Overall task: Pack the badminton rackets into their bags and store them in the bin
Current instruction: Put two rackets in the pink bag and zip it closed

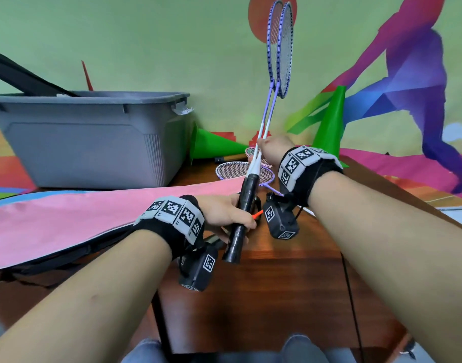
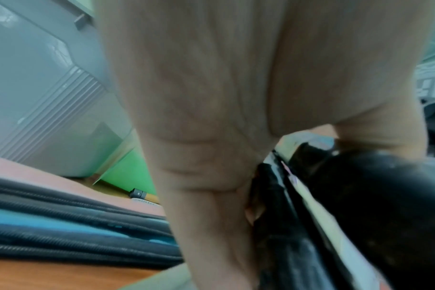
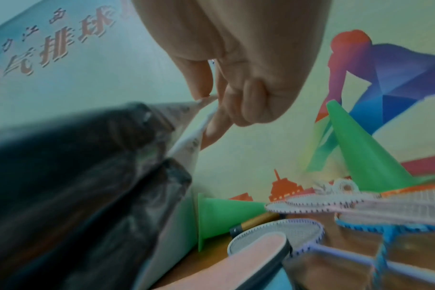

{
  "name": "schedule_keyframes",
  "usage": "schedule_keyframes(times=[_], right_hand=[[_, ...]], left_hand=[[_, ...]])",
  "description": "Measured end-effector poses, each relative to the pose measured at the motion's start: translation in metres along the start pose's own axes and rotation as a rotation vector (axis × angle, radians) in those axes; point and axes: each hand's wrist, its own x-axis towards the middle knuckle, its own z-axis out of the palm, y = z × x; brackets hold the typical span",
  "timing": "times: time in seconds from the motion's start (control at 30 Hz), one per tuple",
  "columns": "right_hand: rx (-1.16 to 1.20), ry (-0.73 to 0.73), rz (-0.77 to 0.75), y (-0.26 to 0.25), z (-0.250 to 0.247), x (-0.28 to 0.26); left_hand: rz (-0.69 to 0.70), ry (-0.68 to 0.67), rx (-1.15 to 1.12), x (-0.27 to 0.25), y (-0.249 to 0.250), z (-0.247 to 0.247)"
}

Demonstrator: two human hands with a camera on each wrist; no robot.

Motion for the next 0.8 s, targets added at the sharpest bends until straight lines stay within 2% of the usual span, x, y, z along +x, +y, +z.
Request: schedule_keyframes(times=[0.03,0.07,0.17,0.23,0.33,0.5,0.57,0.67,0.8], right_hand=[[-0.137,0.015,-0.066,-0.003,-0.002,0.001],[-0.147,-0.02,-0.062,-0.005,-0.003,0.006],[0.133,-0.125,-0.014,-0.009,-0.007,0.015],[0.199,-0.152,-0.006,-0.01,-0.005,0.018],[0.245,-0.111,0.021,-0.011,-0.002,0.024],[0.149,-0.084,-0.044,-0.014,-0.001,0.032],[0.214,-0.062,-0.017,-0.021,-0.006,0.026],[-0.038,0.025,-0.165,-0.029,-0.005,0.011],[0.149,-0.016,-0.205,-0.034,-0.003,0.024]], left_hand=[[0.02,0.015,0.025,-0.001,0.003,-0.001],[0.037,0.028,0.056,-0.002,0.005,-0.002],[0.071,0.076,0.131,-0.001,0.01,-0.001],[0.1,0.119,0.148,0.0,0.011,0.0],[0.186,0.171,0.126,0.003,0.011,0.004],[0.178,0.196,0.065,0.006,0.016,0.008],[0.178,0.192,-0.003,0.008,0.017,0.009],[0.211,0.171,-0.117,0.011,0.016,0.008],[0.301,0.168,-0.018,0.01,0.013,0.006]])
